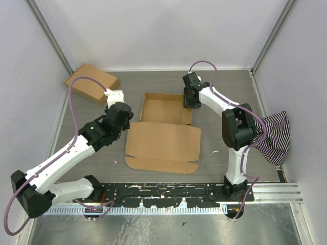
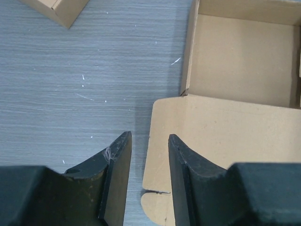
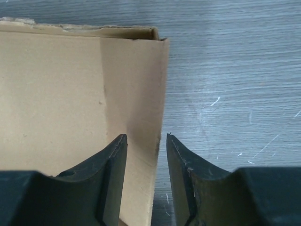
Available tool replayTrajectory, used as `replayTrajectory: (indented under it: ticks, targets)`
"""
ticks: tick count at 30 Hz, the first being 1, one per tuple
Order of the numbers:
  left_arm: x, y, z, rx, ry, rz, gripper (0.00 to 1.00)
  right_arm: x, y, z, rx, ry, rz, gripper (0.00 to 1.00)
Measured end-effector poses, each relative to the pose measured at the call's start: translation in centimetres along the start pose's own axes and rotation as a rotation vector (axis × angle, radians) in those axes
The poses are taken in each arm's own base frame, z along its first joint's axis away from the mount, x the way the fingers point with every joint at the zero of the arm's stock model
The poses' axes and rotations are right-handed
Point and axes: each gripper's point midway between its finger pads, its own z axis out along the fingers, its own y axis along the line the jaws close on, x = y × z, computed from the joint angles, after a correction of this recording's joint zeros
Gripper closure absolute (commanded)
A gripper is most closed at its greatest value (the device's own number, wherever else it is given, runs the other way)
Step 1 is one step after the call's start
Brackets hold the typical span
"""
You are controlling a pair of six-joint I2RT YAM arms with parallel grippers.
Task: Fold the paper box
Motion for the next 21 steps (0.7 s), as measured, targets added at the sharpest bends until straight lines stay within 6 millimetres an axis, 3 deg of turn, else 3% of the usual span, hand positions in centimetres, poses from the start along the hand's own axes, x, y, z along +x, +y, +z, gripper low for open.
replayTrajectory:
  ticks: [9,17,21]
  targets:
    - [0.4,0.2,-0.7,0.034,0.005,-0.013,0.57,0.2,-0.6,0.3,0.034,0.004,0.005,0.62]
    - [1.3,-0.2,-0.5,0.052,0.032,-0.002,0.58,2.0,-1.4,2.3,0.093,0.059,-0.038,0.84]
    - [1.5,-0.5,-0.4,0.062,0.043,0.002,0.58,2.1,-1.9,2.3,0.153,0.048,-0.085,0.9]
